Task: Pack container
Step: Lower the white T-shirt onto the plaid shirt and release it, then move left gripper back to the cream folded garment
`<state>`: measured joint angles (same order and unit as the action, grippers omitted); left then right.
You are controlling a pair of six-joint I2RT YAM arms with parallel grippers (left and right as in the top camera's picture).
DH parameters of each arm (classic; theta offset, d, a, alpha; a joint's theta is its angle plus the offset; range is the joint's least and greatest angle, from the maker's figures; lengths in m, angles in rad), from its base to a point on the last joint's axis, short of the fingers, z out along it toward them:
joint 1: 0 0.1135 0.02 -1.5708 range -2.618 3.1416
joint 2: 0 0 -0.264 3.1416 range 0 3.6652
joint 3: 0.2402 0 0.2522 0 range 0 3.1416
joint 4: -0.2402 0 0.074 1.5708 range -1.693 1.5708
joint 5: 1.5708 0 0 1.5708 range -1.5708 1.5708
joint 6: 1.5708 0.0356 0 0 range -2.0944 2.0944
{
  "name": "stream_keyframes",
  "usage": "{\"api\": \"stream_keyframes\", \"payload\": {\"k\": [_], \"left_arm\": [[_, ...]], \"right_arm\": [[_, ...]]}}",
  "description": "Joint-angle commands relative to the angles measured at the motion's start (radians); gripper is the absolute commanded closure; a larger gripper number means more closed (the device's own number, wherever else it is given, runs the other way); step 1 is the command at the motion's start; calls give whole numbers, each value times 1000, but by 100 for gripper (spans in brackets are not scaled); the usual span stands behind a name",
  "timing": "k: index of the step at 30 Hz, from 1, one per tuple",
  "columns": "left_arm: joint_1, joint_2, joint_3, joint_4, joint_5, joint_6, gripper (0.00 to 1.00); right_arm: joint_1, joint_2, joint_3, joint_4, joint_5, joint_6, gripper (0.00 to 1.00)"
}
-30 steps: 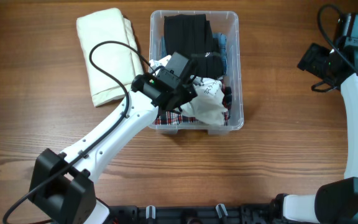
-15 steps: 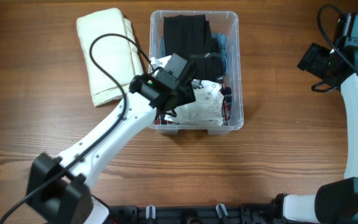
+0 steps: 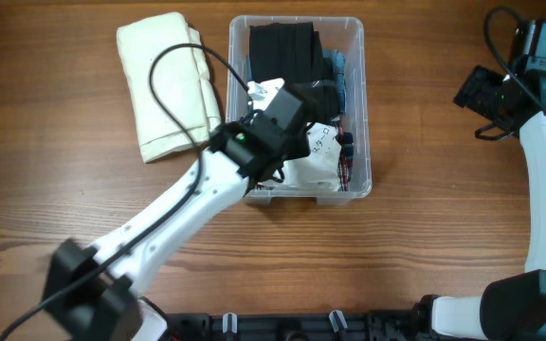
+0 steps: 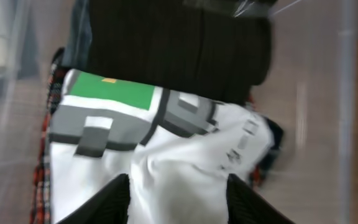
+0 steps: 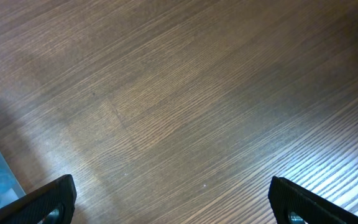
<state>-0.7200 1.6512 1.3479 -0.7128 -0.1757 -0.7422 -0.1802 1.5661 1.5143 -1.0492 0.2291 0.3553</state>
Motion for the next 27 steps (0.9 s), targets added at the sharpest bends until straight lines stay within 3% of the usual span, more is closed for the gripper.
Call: {"api": "stream_keyframes", "payload": {"k": [1, 4, 8, 15, 18, 20, 24, 27], "left_arm": [[-2, 150, 13, -2, -20, 6, 48], [-8, 246, 13, -6, -16, 6, 48], [-18, 227, 35, -7, -16, 6, 49], [-17, -16, 116, -8, -26, 6, 42], [0, -120, 117, -17, -113, 31, 37], [43, -185, 117, -38, -196, 106, 33], [205, -249, 117, -111, -256, 111, 32], [370, -256, 116, -163, -238, 111, 15]], "right_arm": [[2, -2, 9, 2, 10, 11, 0], [2, -2, 9, 2, 10, 12, 0], [2, -2, 9, 2, 10, 11, 0], [2, -2, 9, 2, 10, 12, 0], [2, -2, 9, 2, 10, 12, 0], [2, -2, 9, 2, 10, 12, 0], [2, -2, 9, 2, 10, 12, 0], [2, -2, 9, 2, 10, 12, 0]]}}
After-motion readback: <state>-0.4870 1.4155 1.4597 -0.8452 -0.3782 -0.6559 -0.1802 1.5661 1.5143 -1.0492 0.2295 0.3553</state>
